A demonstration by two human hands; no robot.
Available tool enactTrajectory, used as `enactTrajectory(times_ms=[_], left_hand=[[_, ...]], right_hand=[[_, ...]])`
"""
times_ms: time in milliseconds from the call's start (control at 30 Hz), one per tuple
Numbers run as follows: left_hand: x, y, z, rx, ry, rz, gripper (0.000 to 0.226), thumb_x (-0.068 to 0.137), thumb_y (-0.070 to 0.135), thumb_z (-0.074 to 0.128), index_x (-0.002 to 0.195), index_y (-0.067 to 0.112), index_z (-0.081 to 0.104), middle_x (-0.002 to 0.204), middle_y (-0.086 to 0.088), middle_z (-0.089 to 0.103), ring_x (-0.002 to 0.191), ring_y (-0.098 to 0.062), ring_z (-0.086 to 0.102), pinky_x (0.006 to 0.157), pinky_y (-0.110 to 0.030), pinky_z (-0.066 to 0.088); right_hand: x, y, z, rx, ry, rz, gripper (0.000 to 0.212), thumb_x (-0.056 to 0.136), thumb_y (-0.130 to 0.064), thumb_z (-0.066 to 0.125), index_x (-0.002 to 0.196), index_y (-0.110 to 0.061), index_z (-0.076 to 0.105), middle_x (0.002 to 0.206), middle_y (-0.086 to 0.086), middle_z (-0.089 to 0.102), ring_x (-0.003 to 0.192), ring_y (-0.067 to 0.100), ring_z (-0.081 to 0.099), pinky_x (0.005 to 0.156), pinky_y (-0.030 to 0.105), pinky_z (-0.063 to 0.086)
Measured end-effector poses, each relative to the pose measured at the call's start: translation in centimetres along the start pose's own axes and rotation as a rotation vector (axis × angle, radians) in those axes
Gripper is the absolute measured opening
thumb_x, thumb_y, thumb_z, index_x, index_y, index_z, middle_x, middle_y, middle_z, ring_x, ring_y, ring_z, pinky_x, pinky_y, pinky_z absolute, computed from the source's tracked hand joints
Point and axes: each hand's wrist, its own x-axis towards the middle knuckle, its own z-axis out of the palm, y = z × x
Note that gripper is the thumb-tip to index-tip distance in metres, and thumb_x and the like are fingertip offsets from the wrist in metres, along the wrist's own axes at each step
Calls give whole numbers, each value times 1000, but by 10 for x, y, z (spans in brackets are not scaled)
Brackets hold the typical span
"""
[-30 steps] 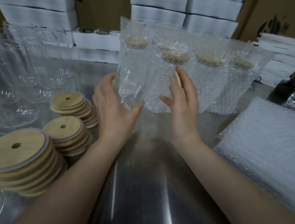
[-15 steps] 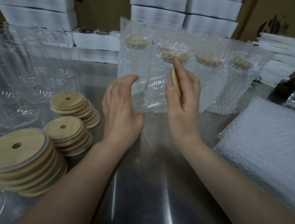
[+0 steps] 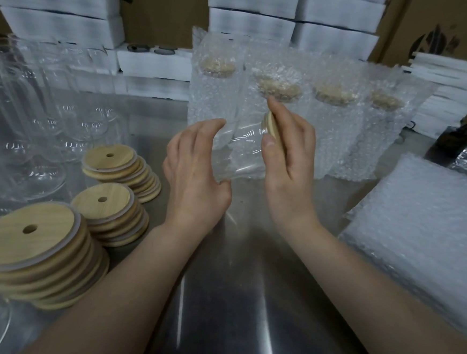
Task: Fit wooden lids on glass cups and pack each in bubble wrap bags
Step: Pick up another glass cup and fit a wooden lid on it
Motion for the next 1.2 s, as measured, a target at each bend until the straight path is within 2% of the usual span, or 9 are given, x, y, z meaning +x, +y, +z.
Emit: enactTrajectory(times_ms=[367, 600, 667, 733, 800, 867, 967, 1100, 1200], left_hand=[[-2, 1, -1, -12, 14, -26, 81, 62, -5, 75, 136, 14, 50, 132, -6, 53, 126, -33, 44, 105, -48, 34], [-1, -1, 2, -9, 19, -70, 82, 64, 1, 76, 138, 19, 46, 133, -1, 51, 128, -29, 41, 105, -36, 28], [-1, -3, 3, -15, 8, -99, 83, 65, 6, 77, 139, 22, 44, 135, 2, 49, 129, -26, 39, 105, -34, 27], [0, -3, 4, -45, -6, -117, 86, 65, 12, 81, 141, 25, 41, 138, 3, 48, 130, -25, 38, 107, -40, 32], [0, -3, 4, -90, 7, -133, 87, 65, 18, 83, 140, 25, 40, 136, 2, 48, 128, -25, 40, 107, -46, 37], [1, -4, 4, -116, 38, -159, 89, 65, 22, 86, 140, 25, 39, 135, 3, 49, 127, -24, 42, 106, -46, 39], [2, -7, 3, -148, 66, -225, 91, 65, 26, 88, 140, 24, 37, 137, 4, 50, 128, -20, 45, 108, -43, 40], [5, -12, 3, -206, 107, -345, 93, 67, 29, 87, 142, 23, 33, 141, -2, 49, 132, -19, 46, 110, -44, 40], [6, -14, 2, -216, 144, -393, 91, 68, 29, 86, 142, 20, 32, 140, -5, 50, 130, -22, 48, 109, -43, 39]], right_hand=[[0, 3, 2, -4, -44, 29, 46, 97, -20, 40, 143, -15, 43, 133, 9, 40, 110, -26, 33, 97, -1, 25], [6, 3, -1, 7, -132, 78, 49, 97, -29, 38, 146, -26, 37, 135, 0, 38, 116, -20, 32, 101, 1, 23], [8, 0, -3, 25, -169, 78, 49, 97, -31, 36, 147, -29, 32, 136, -11, 37, 128, -12, 30, 110, 10, 23], [10, -3, -5, 17, -95, 53, 43, 98, -28, 36, 142, -29, 38, 132, -18, 41, 131, -1, 37, 113, 23, 31], [15, -8, -9, -34, 111, 85, 31, 95, -24, 38, 121, -25, 55, 117, -13, 55, 109, 3, 52, 96, 21, 41], [24, -11, -19, -124, 307, 131, 21, 87, -18, 41, 95, -23, 60, 96, -7, 60, 88, 9, 54, 79, 22, 42], [37, -8, -50, -418, 378, 161, 22, 78, -9, 42, 85, -19, 59, 96, 1, 61, 94, 18, 56, 81, 23, 40], [53, 8, -90, -1056, 211, 450, 28, 81, -8, 49, 102, -16, 64, 123, 19, 52, 121, 39, 42, 100, 44, 30], [62, 18, -111, -1167, 85, 781, 34, 85, -13, 54, 119, -15, 54, 142, 22, 33, 136, 38, 26, 110, 50, 20]])
